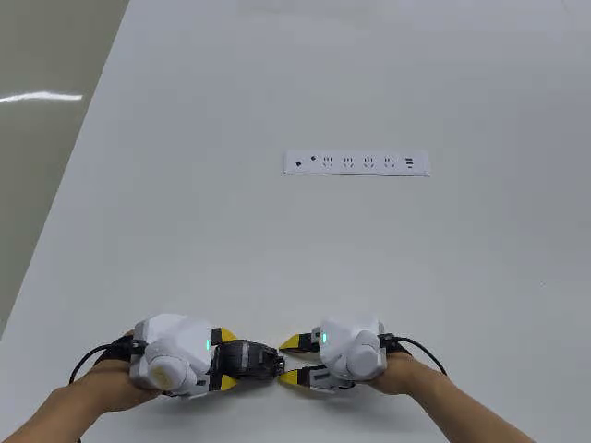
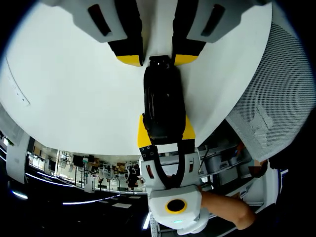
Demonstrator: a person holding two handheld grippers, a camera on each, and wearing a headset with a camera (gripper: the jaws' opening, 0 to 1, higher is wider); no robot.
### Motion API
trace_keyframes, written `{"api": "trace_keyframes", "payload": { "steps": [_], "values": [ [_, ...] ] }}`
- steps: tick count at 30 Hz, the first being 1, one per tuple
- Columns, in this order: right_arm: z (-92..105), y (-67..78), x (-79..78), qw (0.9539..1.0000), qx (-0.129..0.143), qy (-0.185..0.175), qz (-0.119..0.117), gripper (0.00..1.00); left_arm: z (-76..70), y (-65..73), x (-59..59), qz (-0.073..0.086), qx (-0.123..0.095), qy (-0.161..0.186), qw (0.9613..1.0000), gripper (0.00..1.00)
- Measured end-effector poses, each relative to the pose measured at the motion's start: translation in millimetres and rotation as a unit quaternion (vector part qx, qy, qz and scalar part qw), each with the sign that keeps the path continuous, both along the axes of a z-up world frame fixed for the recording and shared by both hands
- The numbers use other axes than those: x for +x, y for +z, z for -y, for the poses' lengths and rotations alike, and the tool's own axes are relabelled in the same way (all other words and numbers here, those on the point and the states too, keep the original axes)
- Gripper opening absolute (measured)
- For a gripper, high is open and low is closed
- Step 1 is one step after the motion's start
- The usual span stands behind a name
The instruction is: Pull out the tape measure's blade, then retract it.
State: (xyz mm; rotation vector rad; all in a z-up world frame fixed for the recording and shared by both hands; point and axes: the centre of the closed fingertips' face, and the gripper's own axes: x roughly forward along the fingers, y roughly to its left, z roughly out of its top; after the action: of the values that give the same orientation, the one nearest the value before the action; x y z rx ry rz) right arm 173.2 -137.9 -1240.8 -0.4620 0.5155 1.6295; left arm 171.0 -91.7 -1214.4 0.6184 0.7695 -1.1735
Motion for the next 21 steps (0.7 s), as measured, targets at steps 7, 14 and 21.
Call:
{"api": "trace_keyframes", "payload": {
  "steps": [7, 14, 21],
  "values": [
    [-0.1, -1.4, -5.0, 1.0, -0.001, 0.009, 0.003, 0.15, 0.2, 0.6, 0.0, 0.001, -0.008, 0.001, 1.0, 0.27],
    [0.3, -0.8, -3.4, 0.9999, 0.0, 0.009, 0.007, 0.15, -1.1, 0.9, 0.8, 0.0, -0.025, 0.013, 0.9996, 0.27],
    [-0.1, -0.2, -4.1, 0.9998, -0.002, 0.012, 0.015, 0.14, -0.6, 1.1, 0.6, 0.001, -0.027, 0.017, 0.9995, 0.27]
  ]
}}
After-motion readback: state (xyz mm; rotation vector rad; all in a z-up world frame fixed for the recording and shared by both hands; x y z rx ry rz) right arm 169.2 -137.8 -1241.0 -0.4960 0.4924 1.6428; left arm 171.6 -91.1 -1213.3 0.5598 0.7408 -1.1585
